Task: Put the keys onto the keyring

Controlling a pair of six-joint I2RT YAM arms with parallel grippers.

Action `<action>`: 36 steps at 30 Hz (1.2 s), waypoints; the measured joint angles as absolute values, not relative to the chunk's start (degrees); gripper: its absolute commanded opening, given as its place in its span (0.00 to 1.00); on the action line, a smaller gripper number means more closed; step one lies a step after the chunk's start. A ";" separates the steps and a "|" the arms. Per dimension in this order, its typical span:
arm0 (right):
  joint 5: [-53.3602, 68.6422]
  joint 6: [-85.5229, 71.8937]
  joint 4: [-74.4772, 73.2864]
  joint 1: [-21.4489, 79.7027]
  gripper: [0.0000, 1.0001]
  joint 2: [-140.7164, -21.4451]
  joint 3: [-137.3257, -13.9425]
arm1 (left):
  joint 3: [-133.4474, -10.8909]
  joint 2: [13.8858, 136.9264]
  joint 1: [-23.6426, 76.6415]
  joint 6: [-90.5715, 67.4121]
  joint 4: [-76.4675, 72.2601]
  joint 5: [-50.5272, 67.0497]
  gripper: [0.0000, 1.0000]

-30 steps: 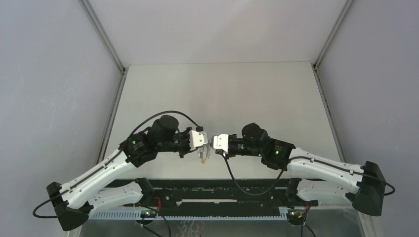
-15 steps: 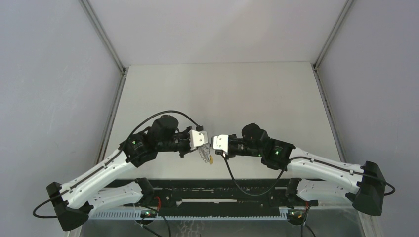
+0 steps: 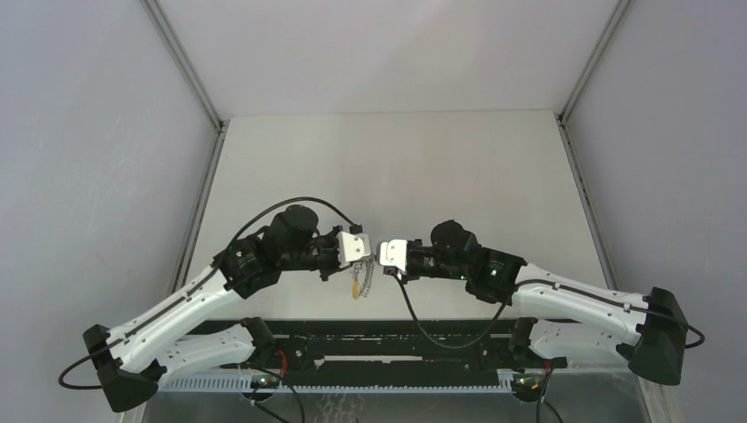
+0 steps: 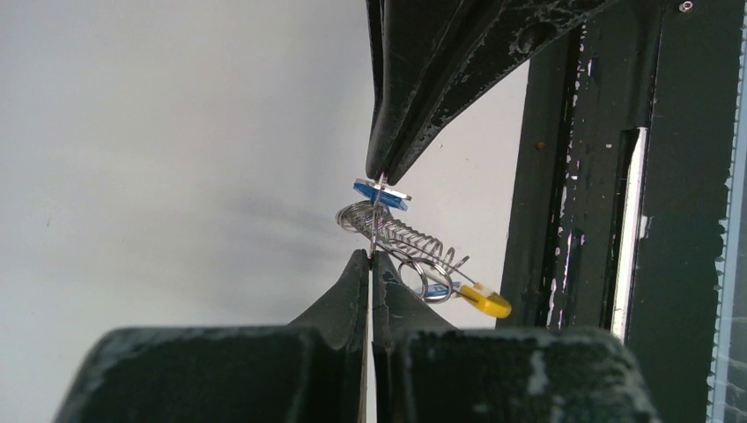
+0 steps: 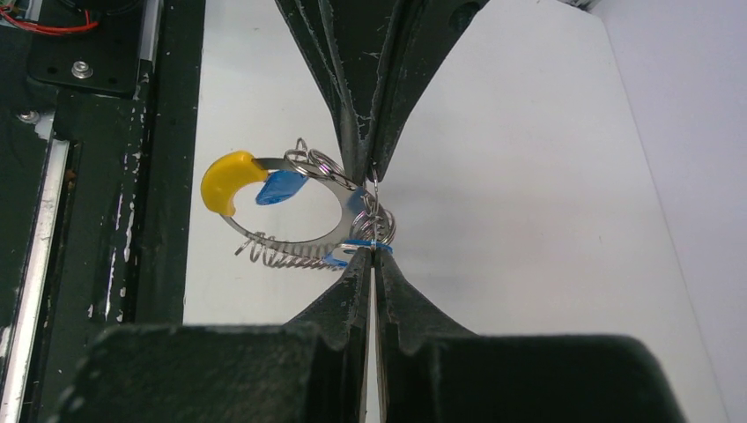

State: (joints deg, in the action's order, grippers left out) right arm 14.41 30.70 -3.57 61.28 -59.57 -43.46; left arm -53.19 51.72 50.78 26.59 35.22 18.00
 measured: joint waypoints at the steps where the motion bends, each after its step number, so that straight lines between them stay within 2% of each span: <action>1: 14.35 30.68 -3.57 61.28 0.00 -59.57 -43.46 | -53.19 51.72 50.78 26.59 35.22 18.00 0.00; 36: 14.63 30.06 -3.27 61.49 0.00 -59.57 -43.46 | -53.19 52.18 50.78 26.63 35.22 16.21 0.00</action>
